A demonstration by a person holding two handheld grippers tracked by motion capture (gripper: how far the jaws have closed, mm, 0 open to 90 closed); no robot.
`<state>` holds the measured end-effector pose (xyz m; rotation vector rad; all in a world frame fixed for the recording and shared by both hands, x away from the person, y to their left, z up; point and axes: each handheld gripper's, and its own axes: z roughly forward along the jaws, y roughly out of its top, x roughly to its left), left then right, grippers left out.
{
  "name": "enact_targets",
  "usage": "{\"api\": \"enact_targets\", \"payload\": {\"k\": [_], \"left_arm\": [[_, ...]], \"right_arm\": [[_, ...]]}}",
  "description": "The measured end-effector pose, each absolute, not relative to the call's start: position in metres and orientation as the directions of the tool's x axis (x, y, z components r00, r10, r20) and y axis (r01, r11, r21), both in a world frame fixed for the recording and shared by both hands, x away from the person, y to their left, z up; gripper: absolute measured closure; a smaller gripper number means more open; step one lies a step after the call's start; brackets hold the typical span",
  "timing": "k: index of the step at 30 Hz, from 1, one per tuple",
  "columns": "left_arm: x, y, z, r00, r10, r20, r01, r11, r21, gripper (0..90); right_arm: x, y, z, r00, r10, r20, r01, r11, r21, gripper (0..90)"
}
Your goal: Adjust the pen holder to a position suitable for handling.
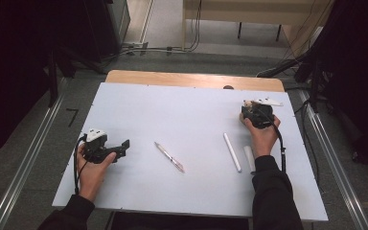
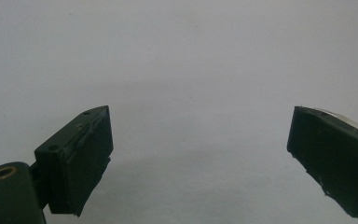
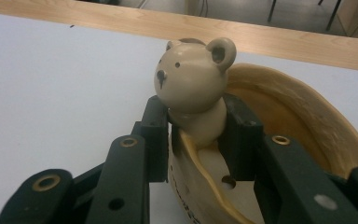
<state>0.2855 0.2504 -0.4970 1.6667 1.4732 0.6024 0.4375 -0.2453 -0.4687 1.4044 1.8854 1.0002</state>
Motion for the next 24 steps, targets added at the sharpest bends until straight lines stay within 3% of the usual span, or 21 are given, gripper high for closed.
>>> {"api": "enact_targets", "payload": {"k": [24], "left_arm": [[0.285,0.249,-0.497,0.205,0.966,-0.159,0.581,0.011,0.814,7.9]], "right_arm": [[0.423,-0.2,-0.466,-0.427,0.904,-0.02,0.499,0.255,0.828,63.5]]}}
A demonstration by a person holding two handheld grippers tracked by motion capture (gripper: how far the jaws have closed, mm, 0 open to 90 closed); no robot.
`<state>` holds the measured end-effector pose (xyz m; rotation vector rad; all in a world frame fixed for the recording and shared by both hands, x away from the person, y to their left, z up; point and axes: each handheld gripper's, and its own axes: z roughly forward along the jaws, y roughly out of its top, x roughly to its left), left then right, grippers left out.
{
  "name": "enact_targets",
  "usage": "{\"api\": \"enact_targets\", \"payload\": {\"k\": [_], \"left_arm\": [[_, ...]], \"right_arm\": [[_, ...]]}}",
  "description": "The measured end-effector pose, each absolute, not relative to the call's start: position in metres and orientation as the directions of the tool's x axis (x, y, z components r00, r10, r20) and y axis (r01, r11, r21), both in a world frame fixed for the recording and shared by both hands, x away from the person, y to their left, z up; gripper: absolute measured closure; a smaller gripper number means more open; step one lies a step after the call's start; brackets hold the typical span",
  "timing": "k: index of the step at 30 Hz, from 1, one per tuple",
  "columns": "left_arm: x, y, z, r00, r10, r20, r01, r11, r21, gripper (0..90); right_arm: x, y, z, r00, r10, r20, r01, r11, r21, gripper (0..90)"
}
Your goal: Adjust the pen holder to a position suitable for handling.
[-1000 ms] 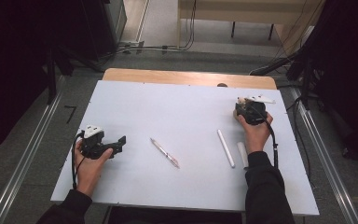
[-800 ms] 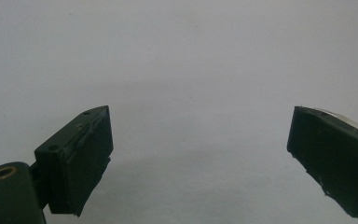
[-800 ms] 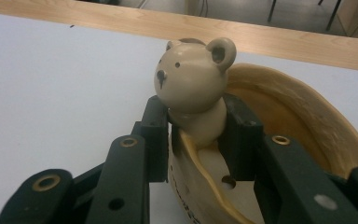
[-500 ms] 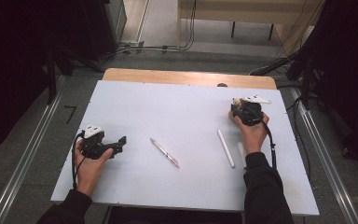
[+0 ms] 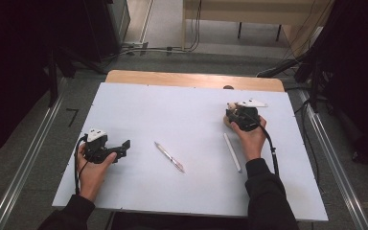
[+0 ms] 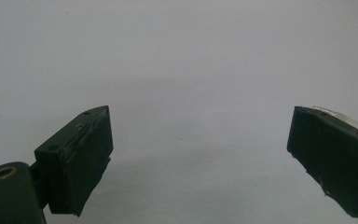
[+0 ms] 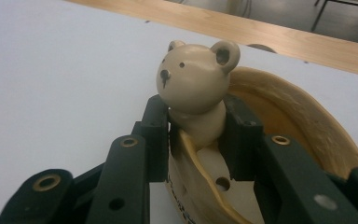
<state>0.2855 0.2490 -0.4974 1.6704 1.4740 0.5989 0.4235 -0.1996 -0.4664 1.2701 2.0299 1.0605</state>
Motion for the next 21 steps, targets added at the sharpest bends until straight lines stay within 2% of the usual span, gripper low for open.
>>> {"api": "enact_targets", "payload": {"k": [14,21], "left_arm": [[0.285,0.25,-0.497,0.21,0.965,-0.159,0.581,0.008,0.814,8.0],[0.285,0.249,-0.497,0.212,0.964,-0.157,0.58,0.005,0.814,7.9]], "right_arm": [[0.404,-0.142,-0.467,-0.573,0.817,-0.059,0.449,0.373,0.812,63.5],[0.393,-0.123,-0.467,-0.617,0.784,-0.074,0.424,0.41,0.808,63.5]]}}
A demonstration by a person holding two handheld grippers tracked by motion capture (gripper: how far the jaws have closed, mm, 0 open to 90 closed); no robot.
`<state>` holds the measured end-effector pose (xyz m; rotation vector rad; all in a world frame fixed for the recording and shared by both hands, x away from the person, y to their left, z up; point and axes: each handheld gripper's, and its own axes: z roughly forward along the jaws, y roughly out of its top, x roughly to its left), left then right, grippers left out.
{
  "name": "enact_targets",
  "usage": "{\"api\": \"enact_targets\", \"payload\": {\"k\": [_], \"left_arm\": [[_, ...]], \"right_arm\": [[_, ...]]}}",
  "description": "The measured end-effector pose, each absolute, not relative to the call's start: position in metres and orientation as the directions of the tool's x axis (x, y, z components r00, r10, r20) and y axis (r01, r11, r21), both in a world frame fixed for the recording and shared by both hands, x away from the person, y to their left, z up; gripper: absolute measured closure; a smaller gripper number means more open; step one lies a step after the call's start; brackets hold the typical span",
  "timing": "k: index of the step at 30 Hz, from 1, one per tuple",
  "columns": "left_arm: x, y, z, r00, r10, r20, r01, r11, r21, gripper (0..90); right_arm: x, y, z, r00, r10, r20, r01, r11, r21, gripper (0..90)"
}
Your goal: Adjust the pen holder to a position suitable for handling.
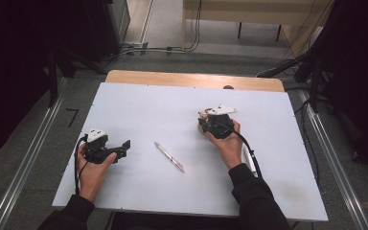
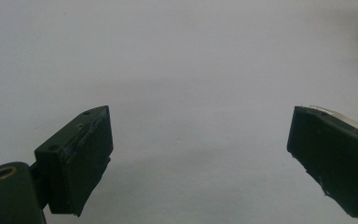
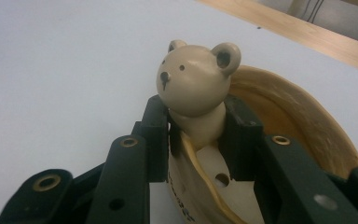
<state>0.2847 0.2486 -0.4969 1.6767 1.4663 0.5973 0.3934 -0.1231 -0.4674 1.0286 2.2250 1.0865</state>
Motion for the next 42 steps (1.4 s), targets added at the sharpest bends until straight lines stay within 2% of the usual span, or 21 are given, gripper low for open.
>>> {"api": "enact_targets", "payload": {"k": [12,18,24,26,27,34,36,38,42], "left_arm": [[0.284,0.249,-0.496,0.215,0.964,-0.16,0.578,0.006,0.816,7.9],[0.284,0.249,-0.496,0.215,0.963,-0.159,0.577,0.007,0.817,8.0],[0.284,0.249,-0.496,0.215,0.963,-0.16,0.578,0.006,0.816,8.0],[0.284,0.249,-0.496,0.216,0.963,-0.16,0.577,0.006,0.816,7.9],[0.284,0.249,-0.496,0.216,0.963,-0.16,0.577,0.006,0.817,8.0],[0.284,0.25,-0.496,0.214,0.964,-0.16,0.577,0.008,0.817,8.0],[0.283,0.25,-0.496,0.214,0.964,-0.159,0.577,0.007,0.817,8.0],[0.283,0.25,-0.496,0.214,0.964,-0.16,0.577,0.007,0.817,8.0],[0.283,0.25,-0.496,0.214,0.963,-0.16,0.577,0.008,0.817,8.0]], "right_arm": [[0.375,-0.095,-0.468,-0.678,0.73,-0.079,0.394,0.452,0.8,63.5],[0.373,-0.093,-0.469,-0.679,0.73,-0.073,0.393,0.446,0.804,63.2],[0.373,-0.094,-0.468,-0.677,0.733,-0.068,0.387,0.432,0.815,57.5],[0.373,-0.095,-0.469,-0.676,0.734,-0.055,0.394,0.425,0.815,54.5],[0.373,-0.095,-0.469,-0.675,0.737,-0.047,0.399,0.418,0.816,50.1],[0.369,-0.098,-0.464,-0.672,0.74,-0.036,0.383,0.39,0.837,41.7],[0.368,-0.1,-0.462,-0.666,0.744,-0.049,0.369,0.387,0.845,35.9],[0.367,-0.101,-0.462,-0.664,0.747,-0.045,0.375,0.384,0.844,35.9],[0.366,-0.103,-0.461,-0.662,0.749,-0.003,0.408,0.365,0.837,27.4]]}}
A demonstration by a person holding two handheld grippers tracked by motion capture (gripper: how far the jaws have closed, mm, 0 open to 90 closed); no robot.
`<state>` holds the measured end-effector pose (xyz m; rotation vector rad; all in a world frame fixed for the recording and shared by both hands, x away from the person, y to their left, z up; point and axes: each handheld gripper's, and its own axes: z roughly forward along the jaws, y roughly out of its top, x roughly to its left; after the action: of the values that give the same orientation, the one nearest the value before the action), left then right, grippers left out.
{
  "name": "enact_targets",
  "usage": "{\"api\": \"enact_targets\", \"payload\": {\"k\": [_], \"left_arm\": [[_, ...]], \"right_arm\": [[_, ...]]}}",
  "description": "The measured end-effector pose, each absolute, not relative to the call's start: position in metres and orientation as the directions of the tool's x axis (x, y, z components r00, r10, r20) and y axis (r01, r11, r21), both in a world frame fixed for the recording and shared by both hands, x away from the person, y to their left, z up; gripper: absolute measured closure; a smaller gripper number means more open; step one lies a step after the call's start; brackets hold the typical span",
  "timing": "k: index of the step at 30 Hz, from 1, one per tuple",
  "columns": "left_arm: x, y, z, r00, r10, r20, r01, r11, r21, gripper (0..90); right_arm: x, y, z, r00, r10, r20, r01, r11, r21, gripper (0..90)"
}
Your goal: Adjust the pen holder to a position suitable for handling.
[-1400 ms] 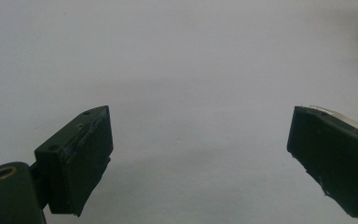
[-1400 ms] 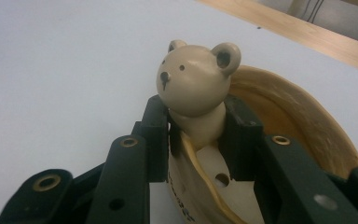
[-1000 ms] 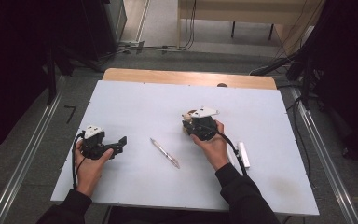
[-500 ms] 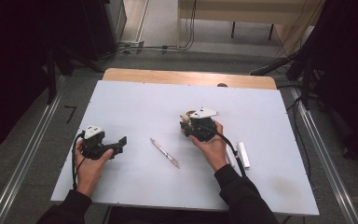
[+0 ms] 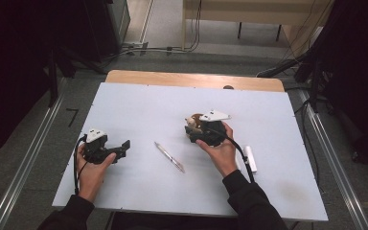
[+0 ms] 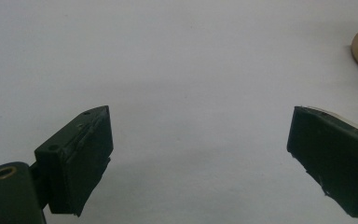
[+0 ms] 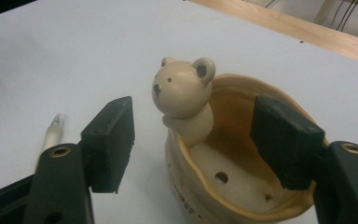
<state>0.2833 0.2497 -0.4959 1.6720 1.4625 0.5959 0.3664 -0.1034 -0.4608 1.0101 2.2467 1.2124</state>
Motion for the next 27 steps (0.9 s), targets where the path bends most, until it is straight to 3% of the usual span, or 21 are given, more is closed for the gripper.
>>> {"api": "enact_targets", "payload": {"k": [3,10,27], "left_arm": [[0.283,0.25,-0.496,0.215,0.963,-0.162,0.574,0.009,0.819,8.0],[0.283,0.25,-0.496,0.214,0.963,-0.164,0.572,0.013,0.82,7.9],[0.283,0.25,-0.496,0.215,0.963,-0.165,0.573,0.012,0.819,8.0]], "right_arm": [[0.363,-0.104,-0.458,-0.666,0.746,-0.008,0.396,0.362,0.844,19.1],[0.359,-0.107,-0.454,-0.656,0.754,-0.008,0.391,0.349,0.852,13.2],[0.341,-0.14,-0.446,-0.618,0.786,0.0,0.39,0.307,0.868,13.2]]}}
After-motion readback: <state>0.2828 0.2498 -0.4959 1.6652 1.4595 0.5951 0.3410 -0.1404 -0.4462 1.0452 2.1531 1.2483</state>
